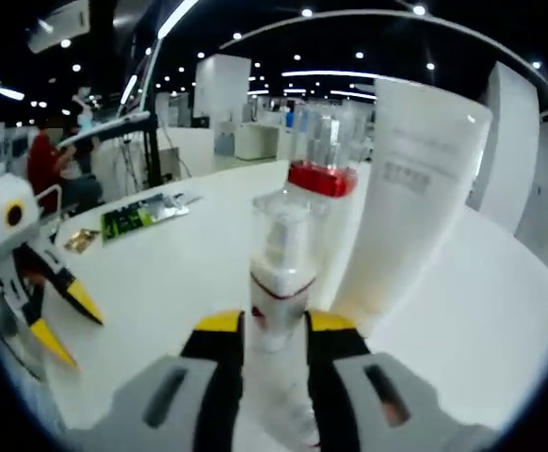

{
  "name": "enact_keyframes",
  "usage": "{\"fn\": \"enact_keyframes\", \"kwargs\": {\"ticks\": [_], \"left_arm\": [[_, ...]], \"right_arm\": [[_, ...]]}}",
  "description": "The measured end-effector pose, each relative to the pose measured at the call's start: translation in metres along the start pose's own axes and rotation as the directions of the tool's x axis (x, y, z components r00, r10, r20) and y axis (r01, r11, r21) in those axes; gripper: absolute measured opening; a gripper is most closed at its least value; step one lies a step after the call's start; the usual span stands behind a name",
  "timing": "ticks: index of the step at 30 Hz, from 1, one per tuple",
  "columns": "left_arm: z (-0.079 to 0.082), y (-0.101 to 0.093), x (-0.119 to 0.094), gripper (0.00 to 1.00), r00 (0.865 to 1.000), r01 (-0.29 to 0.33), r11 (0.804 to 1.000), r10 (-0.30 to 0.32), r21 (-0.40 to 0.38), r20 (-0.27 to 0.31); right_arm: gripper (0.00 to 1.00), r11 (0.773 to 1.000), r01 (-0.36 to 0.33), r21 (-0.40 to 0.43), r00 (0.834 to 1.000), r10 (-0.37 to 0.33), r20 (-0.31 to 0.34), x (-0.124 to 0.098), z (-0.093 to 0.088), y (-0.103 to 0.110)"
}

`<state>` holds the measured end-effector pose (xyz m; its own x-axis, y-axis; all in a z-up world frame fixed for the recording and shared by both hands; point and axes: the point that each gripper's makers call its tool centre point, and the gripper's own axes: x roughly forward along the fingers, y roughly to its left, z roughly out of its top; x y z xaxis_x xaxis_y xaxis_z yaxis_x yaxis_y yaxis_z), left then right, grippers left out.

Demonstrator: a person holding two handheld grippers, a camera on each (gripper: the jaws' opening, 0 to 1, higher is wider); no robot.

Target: Arrange the skincare products in the storage area until every visible bottle or jar stands upright without overlapping.

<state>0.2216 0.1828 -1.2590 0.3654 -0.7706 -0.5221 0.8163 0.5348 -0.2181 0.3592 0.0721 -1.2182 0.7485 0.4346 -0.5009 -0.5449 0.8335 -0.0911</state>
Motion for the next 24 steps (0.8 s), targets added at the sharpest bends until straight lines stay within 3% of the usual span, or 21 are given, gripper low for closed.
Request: {"fn": "enact_keyframes", "kwargs": {"ticks": [14, 20, 24], "left_arm": [[-0.001, 0.001, -0.003, 0.33, 1.0, -0.009, 1.0, 0.009, -0.009, 0.005], [-0.001, 0.001, -0.004, 0.33, 1.0, -0.011, 1.0, 0.011, -0.015, 0.005], [-0.001, 0.001, -0.005, 0.33, 1.0, -0.009, 1.0, 0.009, -0.022, 0.01]], "right_arm": [[0.23, 0.999, -0.012, -0.031, 1.0, 0.011, -0.018, 0.003, -0.002, -0.001], [0.28, 0.999, -0.032, -0.035, 0.999, 0.033, 0.008, -0.021, -0.001, -0.004], [0.3, 0.996, -0.031, -0.08, 0.999, 0.03, -0.016, -0.045, -0.015, -0.025]]}}
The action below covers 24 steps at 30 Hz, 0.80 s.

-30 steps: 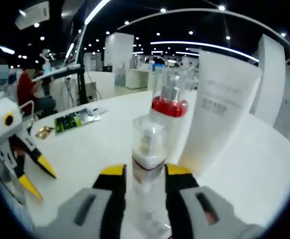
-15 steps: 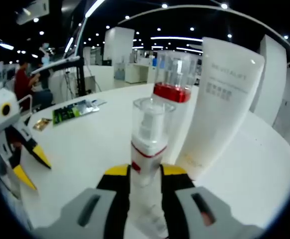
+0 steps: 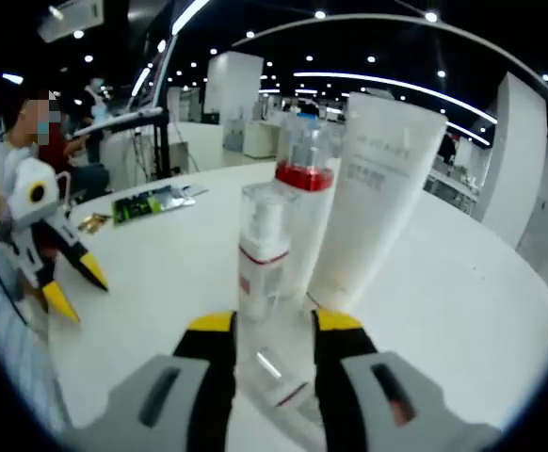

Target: Arrange the skincare products in the storage area until every visible bottle or jar stands upright without overlapping.

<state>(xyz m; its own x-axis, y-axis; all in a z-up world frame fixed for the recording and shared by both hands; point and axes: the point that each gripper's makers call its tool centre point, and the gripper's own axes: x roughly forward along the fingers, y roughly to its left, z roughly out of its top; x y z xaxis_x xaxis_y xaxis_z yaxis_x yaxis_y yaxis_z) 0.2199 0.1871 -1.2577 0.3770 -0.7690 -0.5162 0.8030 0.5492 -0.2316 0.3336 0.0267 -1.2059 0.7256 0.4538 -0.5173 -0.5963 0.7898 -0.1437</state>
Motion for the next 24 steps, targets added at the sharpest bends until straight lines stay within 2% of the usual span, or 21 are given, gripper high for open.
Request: {"fn": "enact_keyframes", "kwargs": {"ticks": [2, 4, 6, 7, 11, 12, 14, 19, 20, 23, 24], "left_arm": [[0.0, 0.0, 0.0, 0.34, 1.0, 0.003, 1.0, -0.003, -0.006, 0.002], [0.0, 0.0, 0.0, 0.34, 1.0, 0.004, 1.0, -0.004, -0.001, -0.003], [0.0, -0.001, 0.0, 0.34, 1.0, 0.006, 1.0, -0.006, 0.002, -0.007], [0.001, -0.001, 0.0, 0.34, 1.0, 0.007, 1.0, -0.007, 0.001, -0.008], [0.001, -0.002, 0.001, 0.35, 1.0, 0.009, 1.0, -0.009, 0.002, -0.017], [0.001, -0.002, 0.0, 0.35, 1.0, 0.008, 1.0, -0.008, 0.003, -0.02], [0.001, -0.002, 0.0, 0.35, 1.0, 0.007, 1.0, -0.007, 0.004, -0.022], [0.0, -0.003, -0.001, 0.36, 1.0, 0.003, 1.0, -0.003, 0.0, -0.019], [0.0, -0.003, -0.001, 0.36, 1.0, 0.002, 1.0, -0.002, 0.0, -0.019], [-0.001, -0.003, -0.001, 0.36, 1.0, 0.001, 1.0, -0.001, 0.0, -0.018], [-0.001, -0.002, -0.001, 0.36, 1.0, 0.001, 1.0, -0.001, 0.0, -0.018]], "right_arm": [[0.3, 1.0, -0.016, -0.023, 0.999, 0.015, -0.04, -0.008, -0.011, -0.008], [0.33, 0.996, -0.05, -0.08, 0.996, 0.043, -0.08, -0.012, -0.02, -0.011], [0.34, 0.985, -0.109, -0.133, 0.987, 0.092, -0.133, -0.015, -0.033, -0.009], [0.34, 0.981, -0.152, -0.122, 0.981, 0.134, -0.141, -0.014, -0.037, -0.002], [0.3, 0.963, -0.206, -0.175, 0.956, 0.16, -0.245, -0.013, -0.056, -0.001], [0.28, 0.965, -0.194, -0.178, 0.962, 0.151, -0.227, -0.012, -0.052, -0.001], [0.24, 0.965, -0.197, -0.175, 0.962, 0.156, -0.224, -0.012, -0.05, -0.001], [0.19, 0.951, -0.242, -0.191, 0.953, 0.196, -0.231, -0.013, -0.05, 0.012], [0.19, 0.926, -0.298, -0.23, 0.941, 0.245, -0.235, -0.014, -0.049, 0.022], [0.18, 0.892, -0.363, -0.268, 0.919, 0.295, -0.264, -0.015, -0.047, 0.04], [0.18, 0.873, -0.39, -0.293, 0.909, 0.315, -0.274, -0.014, -0.046, 0.048]]}}
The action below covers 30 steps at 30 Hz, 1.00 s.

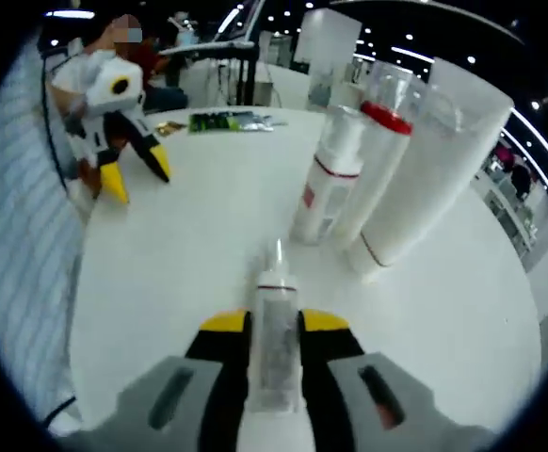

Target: Arrange the skincare products in the storage area until every visible bottle or jar stands upright without overlapping.

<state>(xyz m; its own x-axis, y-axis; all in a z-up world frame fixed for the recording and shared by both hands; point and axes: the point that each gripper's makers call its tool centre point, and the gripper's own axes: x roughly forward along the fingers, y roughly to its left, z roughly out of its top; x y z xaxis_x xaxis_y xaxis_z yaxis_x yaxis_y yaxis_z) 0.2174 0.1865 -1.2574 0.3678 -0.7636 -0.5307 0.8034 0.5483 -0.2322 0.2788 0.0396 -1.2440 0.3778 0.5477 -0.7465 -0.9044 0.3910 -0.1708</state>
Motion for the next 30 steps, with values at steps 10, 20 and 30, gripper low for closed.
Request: {"fn": "enact_keyframes", "kwargs": {"ticks": [10, 20, 30], "left_arm": [[0.0, 0.0, 0.002, 0.36, 1.0, -0.003, 1.0, 0.003, 0.01, 0.009], [-0.001, 0.0, 0.004, 0.36, 1.0, -0.008, 0.997, 0.007, 0.071, 0.01], [-0.007, -0.009, 0.008, 0.24, 1.0, 0.023, 0.981, -0.019, 0.193, -0.025]], "right_arm": [[0.18, 0.955, -0.189, -0.229, 0.982, 0.19, -0.015, 0.025, 0.038, 0.055], [0.18, 0.857, -0.303, -0.418, 0.949, 0.311, -0.051, 0.044, 0.069, 0.105], [0.19, 0.803, -0.332, -0.495, 0.94, 0.328, -0.098, 0.052, 0.076, 0.113]]}}
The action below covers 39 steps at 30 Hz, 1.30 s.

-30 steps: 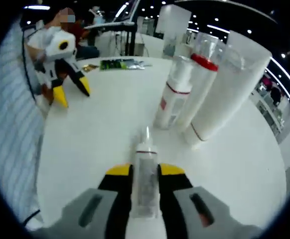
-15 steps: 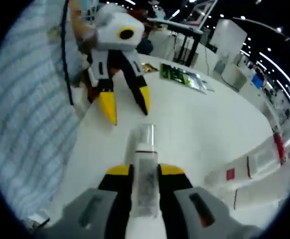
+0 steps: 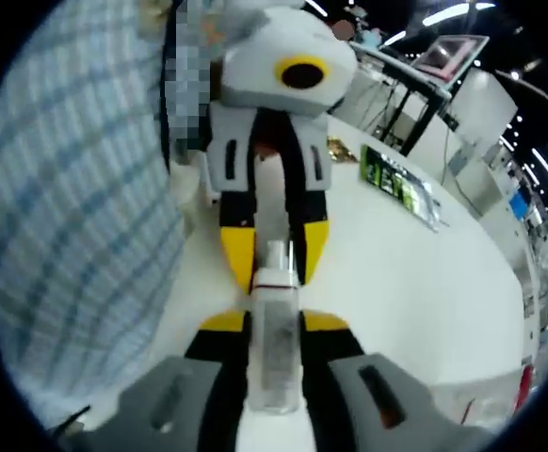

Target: Arrange the skincare products in the storage area until every visible bottle or jar stands upright without overlapping.

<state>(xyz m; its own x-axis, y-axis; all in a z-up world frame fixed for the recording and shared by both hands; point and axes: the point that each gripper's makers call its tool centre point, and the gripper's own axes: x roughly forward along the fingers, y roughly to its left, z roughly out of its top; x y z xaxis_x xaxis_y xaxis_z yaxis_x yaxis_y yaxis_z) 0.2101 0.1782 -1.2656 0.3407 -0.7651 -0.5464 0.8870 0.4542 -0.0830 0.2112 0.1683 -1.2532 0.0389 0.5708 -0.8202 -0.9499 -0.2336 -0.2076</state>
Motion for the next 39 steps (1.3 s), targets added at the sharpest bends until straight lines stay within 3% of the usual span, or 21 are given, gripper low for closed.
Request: {"fn": "enact_keyframes", "kwargs": {"ticks": [6, 10, 12, 14, 17, 21, 24, 25, 30, 33, 39], "left_arm": [[0.0, 0.001, -0.002, 0.21, 0.998, 0.014, 1.0, -0.012, 0.019, -0.066], [0.002, 0.0, -0.005, 0.2, 0.994, -0.003, 0.99, -0.013, -0.143, -0.109], [0.009, -0.001, -0.008, 0.19, 0.997, -0.004, 0.979, -0.013, -0.205, -0.08], [0.011, 0.003, -0.012, 0.19, 0.998, -0.023, 0.977, 0.01, -0.212, -0.059], [0.014, 0.006, -0.017, 0.19, 0.999, -0.041, 0.955, 0.031, -0.293, -0.038], [0.022, 0.014, -0.025, 0.19, 0.998, -0.052, 0.914, 0.061, -0.403, 0.009], [0.031, 0.022, -0.03, 0.19, 0.996, -0.042, 0.854, 0.076, -0.519, 0.044], [0.033, 0.024, -0.032, 0.19, 0.995, -0.042, 0.846, 0.084, -0.531, 0.055], [0.039, 0.033, -0.037, 0.19, 0.992, -0.056, 0.823, 0.111, -0.566, 0.063], [0.048, 0.039, -0.042, 0.19, 0.987, -0.045, 0.794, 0.13, -0.606, 0.097], [0.059, 0.043, -0.043, 0.19, 0.983, -0.054, 0.805, 0.145, -0.591, 0.108]], "right_arm": [[0.19, 1.0, 0.008, -0.021, 1.0, -0.008, -0.009, 0.001, -0.001, -0.003], [0.24, 0.994, 0.103, 0.026, 0.995, -0.103, -0.012, 0.002, 0.001, -0.014], [0.26, 0.985, 0.149, 0.086, 0.989, -0.15, -0.003, 0.001, 0.001, -0.019], [0.27, 0.975, 0.193, 0.108, 0.98, -0.197, 0.022, -0.002, 0.004, -0.023], [0.29, 0.957, 0.24, 0.162, 0.967, -0.25, 0.04, -0.006, 0.005, -0.027], [0.3, 0.92, 0.319, 0.228, 0.938, -0.34, 0.06, -0.012, 0.005, -0.038], [0.29, 0.907, 0.344, 0.245, 0.927, -0.37, 0.068, -0.014, 0.005, -0.043], [0.29, 0.902, 0.345, 0.259, 0.923, -0.376, 0.078, -0.014, 0.006, -0.045], [0.28, 0.886, 0.364, 0.286, 0.909, -0.405, 0.097, -0.014, 0.007, -0.054], [0.27, 0.869, 0.366, 0.334, 0.896, -0.426, 0.125, -0.017, 0.008, -0.061], [0.26, 0.855, 0.327, 0.402, 0.893, -0.419, 0.164, -0.023, 0.006, -0.066]]}}
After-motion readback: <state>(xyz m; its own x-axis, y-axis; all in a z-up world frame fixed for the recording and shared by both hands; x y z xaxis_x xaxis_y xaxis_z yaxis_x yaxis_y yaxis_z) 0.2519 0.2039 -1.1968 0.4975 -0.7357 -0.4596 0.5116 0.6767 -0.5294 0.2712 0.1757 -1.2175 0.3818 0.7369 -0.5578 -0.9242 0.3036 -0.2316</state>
